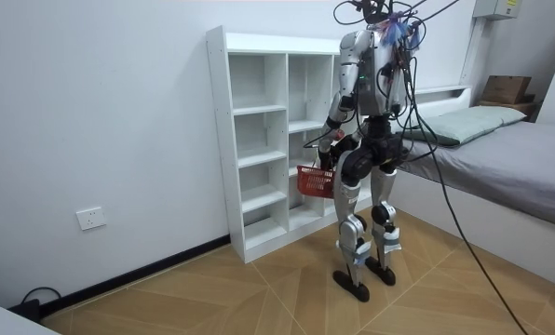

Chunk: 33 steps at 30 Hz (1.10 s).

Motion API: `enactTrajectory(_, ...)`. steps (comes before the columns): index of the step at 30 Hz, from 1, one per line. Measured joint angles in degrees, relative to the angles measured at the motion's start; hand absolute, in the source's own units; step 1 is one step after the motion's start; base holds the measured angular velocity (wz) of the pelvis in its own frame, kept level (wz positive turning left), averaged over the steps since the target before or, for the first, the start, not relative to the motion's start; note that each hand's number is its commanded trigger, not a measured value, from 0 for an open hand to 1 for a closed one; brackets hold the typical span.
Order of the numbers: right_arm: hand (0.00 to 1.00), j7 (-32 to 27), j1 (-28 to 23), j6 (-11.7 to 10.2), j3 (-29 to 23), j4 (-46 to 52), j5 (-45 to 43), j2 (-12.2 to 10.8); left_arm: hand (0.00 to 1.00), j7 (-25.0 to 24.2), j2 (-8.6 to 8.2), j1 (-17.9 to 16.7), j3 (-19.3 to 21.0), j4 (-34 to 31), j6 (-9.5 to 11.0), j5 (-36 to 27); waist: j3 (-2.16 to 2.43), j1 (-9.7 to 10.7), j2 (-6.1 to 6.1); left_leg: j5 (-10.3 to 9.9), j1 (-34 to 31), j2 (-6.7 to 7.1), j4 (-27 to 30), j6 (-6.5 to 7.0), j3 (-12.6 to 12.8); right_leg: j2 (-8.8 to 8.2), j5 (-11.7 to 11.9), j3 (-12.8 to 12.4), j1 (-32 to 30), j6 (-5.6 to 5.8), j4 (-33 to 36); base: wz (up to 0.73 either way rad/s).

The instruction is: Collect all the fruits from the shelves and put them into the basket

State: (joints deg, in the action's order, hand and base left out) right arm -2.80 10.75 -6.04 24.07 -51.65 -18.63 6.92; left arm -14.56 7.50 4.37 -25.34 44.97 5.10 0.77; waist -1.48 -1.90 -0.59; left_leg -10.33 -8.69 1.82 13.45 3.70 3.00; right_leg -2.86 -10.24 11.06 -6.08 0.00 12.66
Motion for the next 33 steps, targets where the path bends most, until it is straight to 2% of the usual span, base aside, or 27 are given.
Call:
enactTrajectory(7, 1.00, 0.5, 0.5, -0.4, 1.8, -2.6, 0.0, 0.2, 1.00, 0.2, 0.34, 0.1, -1.4, -0.1, 0.9, 0.0, -0.03, 0.0, -0.05, 0.0, 0.1, 0.03, 0.2, 0.00, -0.1, 0.00, 0.0, 0.1, 0.3, 0.00, 0.0, 0.00)
enactTrajectory(10, 1.00, 0.5, 0.5, -0.5, 2.0, -3.7, 0.1, 0.2, 1.00, 0.2, 0.80, 0.3, -2.7, -0.1, 2.1, 0.0, -0.34, 0.0, -0.42, 0.0, 0.0, 0.08, 0.3, 0.00, -0.2, 0.03, 0.0, 0.2, 0.3, 0.00, 0.0, 0.00)
enactTrajectory(13, 1.00, 0.5, 0.5, -0.5, 2.3, -3.8, 0.0, 0.1, 1.00, 0.2, 1.09, 0.8, -3.1, -0.1, 2.2, 0.0, -0.51, 0.1, -0.70, 0.0, -0.6, 0.06, 0.3, 0.00, -0.4, 0.10, 0.0, 0.3, -0.1, 0.00, 0.1, 0.03)
enactTrajectory(22, 1.00, 0.4, 0.5, -1.6, 2.2, -3.8, -1.9, -0.1, 1.00, 0.3, 0.75, 0.9, -3.2, -0.8, 3.0, 0.1, -0.49, 0.1, -0.67, 0.0, -0.7, 0.14, 0.3, 0.00, -0.4, 0.08, 0.0, 0.2, -0.4, -0.01, 0.0, 0.01)
enactTrajectory(25, 1.00, 0.4, 0.6, -1.6, 2.2, -3.8, -2.1, -0.3, 1.00, 0.4, 0.79, 0.9, -3.2, -1.1, 4.0, 0.3, -0.48, 0.1, -0.65, 0.0, -0.7, 0.14, 0.3, 0.00, -0.4, 0.04, 0.0, 0.1, -0.4, -0.01, 0.0, 0.00)
enactTrajectory(32, 1.00, 0.5, 0.6, -1.7, 2.1, -4.1, -2.8, -0.6, 1.00, 0.6, 0.77, 0.9, -3.2, -1.1, 4.7, 4.0, -0.48, 0.1, -0.34, 0.0, -0.6, 0.09, 0.3, 0.01, 0.0, 0.06, 0.0, -0.1, -0.5, 0.00, 0.1, -0.02)
enactTrajectory(33, 0.78, 0.5, 0.6, -1.7, 2.1, -4.2, -2.9, -0.6, 1.00, 0.6, 0.76, 0.9, -3.2, -1.1, 4.7, 4.0, -0.48, 0.1, -0.26, 0.0, -0.6, 0.09, 0.3, 0.01, 0.0, 0.06, 0.0, -0.1, -0.5, -0.01, 0.1, 0.00)
